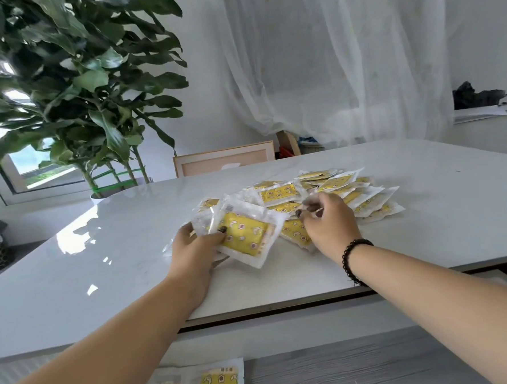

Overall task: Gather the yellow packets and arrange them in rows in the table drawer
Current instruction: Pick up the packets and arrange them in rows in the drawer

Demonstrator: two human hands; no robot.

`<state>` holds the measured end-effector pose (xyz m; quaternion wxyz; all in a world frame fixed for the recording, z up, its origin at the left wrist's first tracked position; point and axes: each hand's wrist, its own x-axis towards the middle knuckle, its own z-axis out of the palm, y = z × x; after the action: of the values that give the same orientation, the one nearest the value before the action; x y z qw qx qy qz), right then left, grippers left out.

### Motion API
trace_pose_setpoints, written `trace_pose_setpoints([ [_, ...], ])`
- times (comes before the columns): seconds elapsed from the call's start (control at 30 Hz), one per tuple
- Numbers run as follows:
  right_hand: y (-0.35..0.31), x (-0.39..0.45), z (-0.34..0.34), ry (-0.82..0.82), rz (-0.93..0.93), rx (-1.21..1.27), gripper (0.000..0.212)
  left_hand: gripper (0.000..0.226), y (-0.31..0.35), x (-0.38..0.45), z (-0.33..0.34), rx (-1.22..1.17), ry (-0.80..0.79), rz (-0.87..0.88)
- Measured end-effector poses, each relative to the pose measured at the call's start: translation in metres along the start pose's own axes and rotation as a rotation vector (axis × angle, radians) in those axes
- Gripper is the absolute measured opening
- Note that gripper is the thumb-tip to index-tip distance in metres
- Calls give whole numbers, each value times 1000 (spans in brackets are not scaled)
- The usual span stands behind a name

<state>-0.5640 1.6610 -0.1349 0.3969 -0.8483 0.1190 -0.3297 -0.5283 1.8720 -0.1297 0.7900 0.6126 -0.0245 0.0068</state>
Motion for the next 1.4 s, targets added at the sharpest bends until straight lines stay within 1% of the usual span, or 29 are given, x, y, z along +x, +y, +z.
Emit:
trace_pose_setpoints([
  [0.03,1,0,2,-76,25,-126,36,43,0,4,-2,-61,29,-30],
  [0.1,-2,-2,5,-248,18,-416,64,44,1,9,-4,-98,87,-58],
  [0.13,-4,-5,7,-295,-3,-519,72,44,1,9,-4,-83,120,-65],
  [0.17,-6,-7,8,-313,-23,-581,75,46,0,11,-4,-64,152,-71],
  [0.2,-6,-8,9,-306,-42,-615,73,49,-1,12,-3,-56,168,-70],
  [0.27,-7,-10,10,-268,-103,-665,60,51,-4,16,-3,-67,196,-53],
  [0.37,-13,-14,10,-243,-222,-692,41,36,-5,16,-2,-32,240,-8],
  [0.43,-17,-15,11,-247,-267,-711,35,24,-5,16,-1,25,224,3],
  [0.5,-20,-14,12,-258,-281,-724,33,21,-6,16,0,65,201,-2],
  [0.57,-19,-11,11,-255,-256,-714,31,9,-6,17,-1,112,196,-1],
  [0.67,-16,-7,10,-239,-236,-708,33,38,-4,13,-1,182,136,-1],
  [0.73,-14,-4,10,-224,-214,-661,35,50,-3,8,0,239,79,12],
  [0.77,-12,-1,10,-219,-197,-622,34,50,-1,6,0,261,55,16],
  [0.83,-10,2,9,-195,-150,-516,34,44,2,2,1,260,14,-10],
  [0.9,-8,5,5,-147,-76,-389,42,41,4,-2,1,269,-25,-42],
  [0.97,-7,6,1,-82,-32,-275,47,44,5,-5,-1,306,-57,-62],
  [1.03,-6,5,-5,-34,-44,-220,43,47,9,-10,-3,312,-93,-104],
  [1.1,-9,2,-13,-18,-63,-200,39,55,14,-14,-5,282,-141,-139],
  [1.17,-16,1,-24,10,-113,-198,37,72,20,-22,-5,274,-162,-157],
  [1.23,-28,1,-37,73,-170,-168,33,88,25,-31,-3,300,-133,-171],
  [1.33,-52,0,-59,152,-132,-83,23,106,26,-36,-6,362,-119,-194],
  [1.37,-59,-1,-65,158,-105,-72,20,107,25,-36,-7,384,-131,-194],
  [1.4,-65,-2,-70,158,-81,-70,17,100,30,-42,-5,412,-137,-189],
])
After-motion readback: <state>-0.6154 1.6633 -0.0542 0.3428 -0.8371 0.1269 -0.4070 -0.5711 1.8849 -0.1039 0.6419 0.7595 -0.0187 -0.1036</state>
